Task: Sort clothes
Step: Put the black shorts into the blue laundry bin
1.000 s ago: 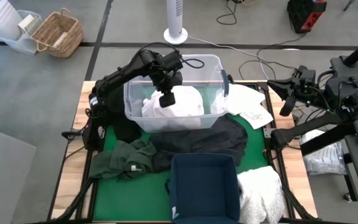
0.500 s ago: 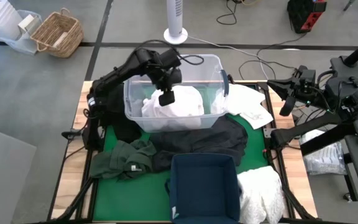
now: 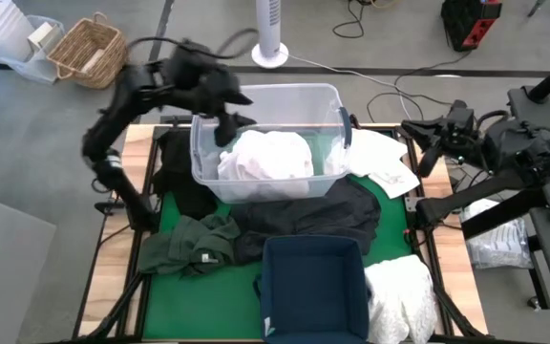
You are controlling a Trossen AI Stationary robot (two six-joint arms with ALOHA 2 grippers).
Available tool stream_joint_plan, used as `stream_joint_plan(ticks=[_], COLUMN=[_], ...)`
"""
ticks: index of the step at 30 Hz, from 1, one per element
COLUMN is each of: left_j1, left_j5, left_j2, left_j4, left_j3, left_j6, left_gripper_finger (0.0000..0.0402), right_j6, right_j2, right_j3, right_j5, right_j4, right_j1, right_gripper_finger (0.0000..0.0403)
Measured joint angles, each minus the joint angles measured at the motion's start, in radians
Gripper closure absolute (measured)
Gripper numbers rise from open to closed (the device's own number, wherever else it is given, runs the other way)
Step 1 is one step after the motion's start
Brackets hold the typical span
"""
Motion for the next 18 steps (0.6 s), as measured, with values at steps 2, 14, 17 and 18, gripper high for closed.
stream_joint_plan(ticks=[2, 14, 17, 18], left_j1=[-0.013, -0.155, -0.196, -0.209], left_j5=[0.0, -0.056, -0.096, -0.105], left_j2=[-0.049, -0.211, -0.241, -0.253], left_j4=[0.005, 0.029, 0.028, 0.028], left_j3=[0.0, 0.0, 0.0, 0.0], left_j6=[-0.005, -0.079, -0.09, -0.095], left_gripper_finger=[0.017, 0.017, 0.017, 0.017], right_j6=[-0.014, -0.067, -0.085, -0.087], right_j2=[0.013, 0.113, 0.147, 0.156], right_j3=[0.0, 0.13, 0.169, 0.18], right_j5=[0.001, 0.001, -0.005, -0.012], right_j4=[0.03, 0.046, 0.042, 0.038], right_j1=[0.0, 0.0, 0.0, 0.0], right_gripper_finger=[0.039, 0.039, 0.039, 0.039])
